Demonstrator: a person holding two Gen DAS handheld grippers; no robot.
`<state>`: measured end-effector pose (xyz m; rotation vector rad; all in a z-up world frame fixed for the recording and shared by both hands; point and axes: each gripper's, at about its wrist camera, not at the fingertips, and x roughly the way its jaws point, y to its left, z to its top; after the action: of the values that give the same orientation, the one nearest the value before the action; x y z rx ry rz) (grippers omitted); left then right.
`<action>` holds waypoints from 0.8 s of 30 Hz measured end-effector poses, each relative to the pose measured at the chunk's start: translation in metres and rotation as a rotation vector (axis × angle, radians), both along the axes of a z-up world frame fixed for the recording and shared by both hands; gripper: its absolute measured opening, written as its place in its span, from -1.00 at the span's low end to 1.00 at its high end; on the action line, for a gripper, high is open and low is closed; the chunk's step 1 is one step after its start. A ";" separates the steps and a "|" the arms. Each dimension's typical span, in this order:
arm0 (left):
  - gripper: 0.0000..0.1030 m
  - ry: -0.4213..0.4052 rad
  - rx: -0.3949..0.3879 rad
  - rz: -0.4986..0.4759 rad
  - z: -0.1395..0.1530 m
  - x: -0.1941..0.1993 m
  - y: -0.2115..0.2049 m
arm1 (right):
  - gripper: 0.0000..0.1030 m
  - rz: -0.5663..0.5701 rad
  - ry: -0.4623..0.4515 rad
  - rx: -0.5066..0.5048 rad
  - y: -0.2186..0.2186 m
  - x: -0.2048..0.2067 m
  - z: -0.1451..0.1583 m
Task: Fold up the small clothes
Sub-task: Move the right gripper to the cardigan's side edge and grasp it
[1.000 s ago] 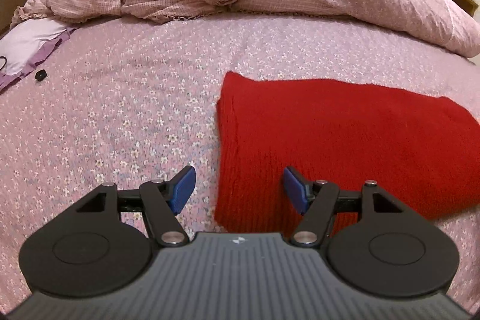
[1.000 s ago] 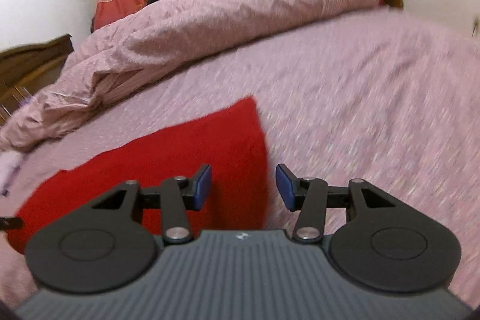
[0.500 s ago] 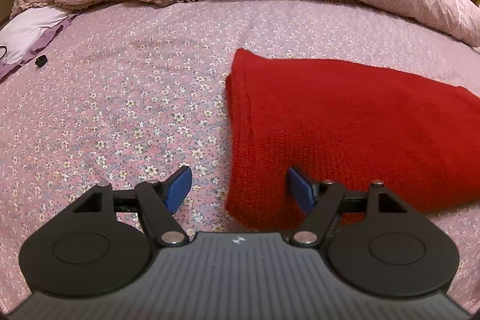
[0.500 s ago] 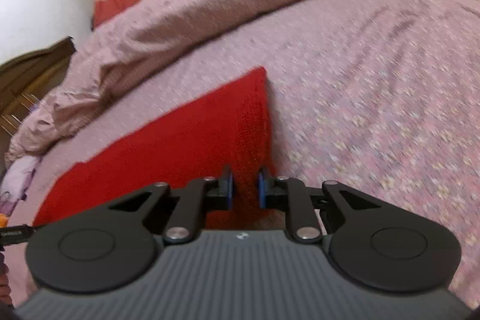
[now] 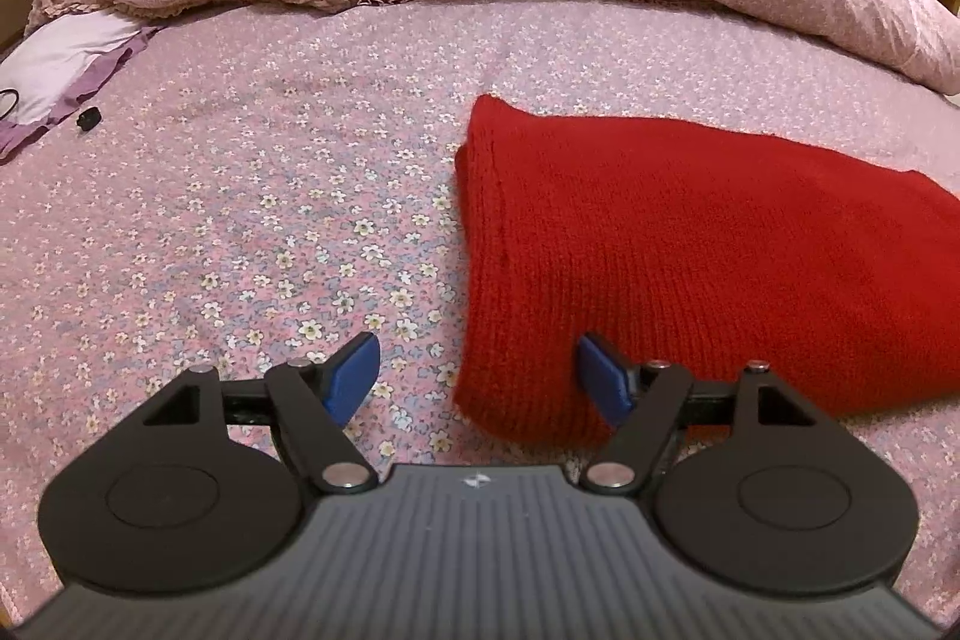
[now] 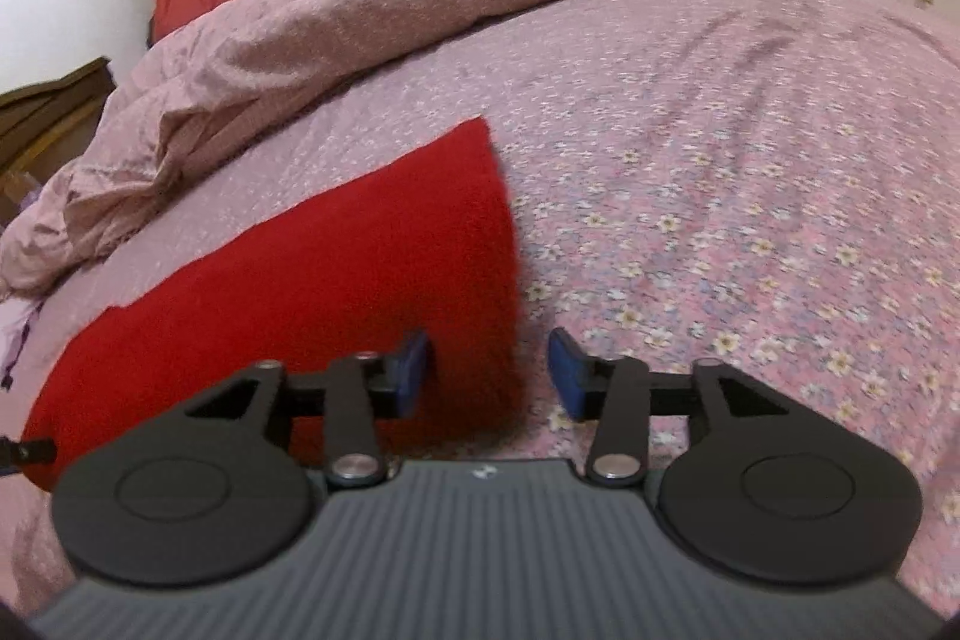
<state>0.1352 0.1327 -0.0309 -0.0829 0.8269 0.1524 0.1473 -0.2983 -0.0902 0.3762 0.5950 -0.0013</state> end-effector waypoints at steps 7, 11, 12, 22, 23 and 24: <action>0.54 -0.013 -0.031 0.044 0.009 -0.011 0.004 | 0.31 -0.062 0.019 0.136 -0.014 -0.015 0.003; 0.57 -0.023 -0.058 0.053 0.012 -0.014 0.006 | 0.37 -0.078 0.022 0.231 -0.013 -0.018 0.002; 0.58 -0.027 -0.061 0.052 0.013 -0.014 0.006 | 0.38 -0.082 0.022 0.253 -0.012 -0.019 0.001; 0.60 -0.013 -0.055 0.074 0.005 -0.013 0.013 | 0.41 -0.111 0.069 0.446 0.010 0.001 -0.020; 0.60 -0.011 -0.062 0.076 0.003 -0.012 0.015 | 0.41 -0.119 0.065 0.448 0.012 0.003 -0.021; 0.61 -0.010 -0.071 0.079 0.001 -0.012 0.017 | 0.41 -0.126 0.060 0.451 0.013 0.005 -0.023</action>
<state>0.1229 0.1499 -0.0294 -0.1831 0.8195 0.1966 0.1528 -0.2853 -0.1129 0.8531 0.6292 0.0009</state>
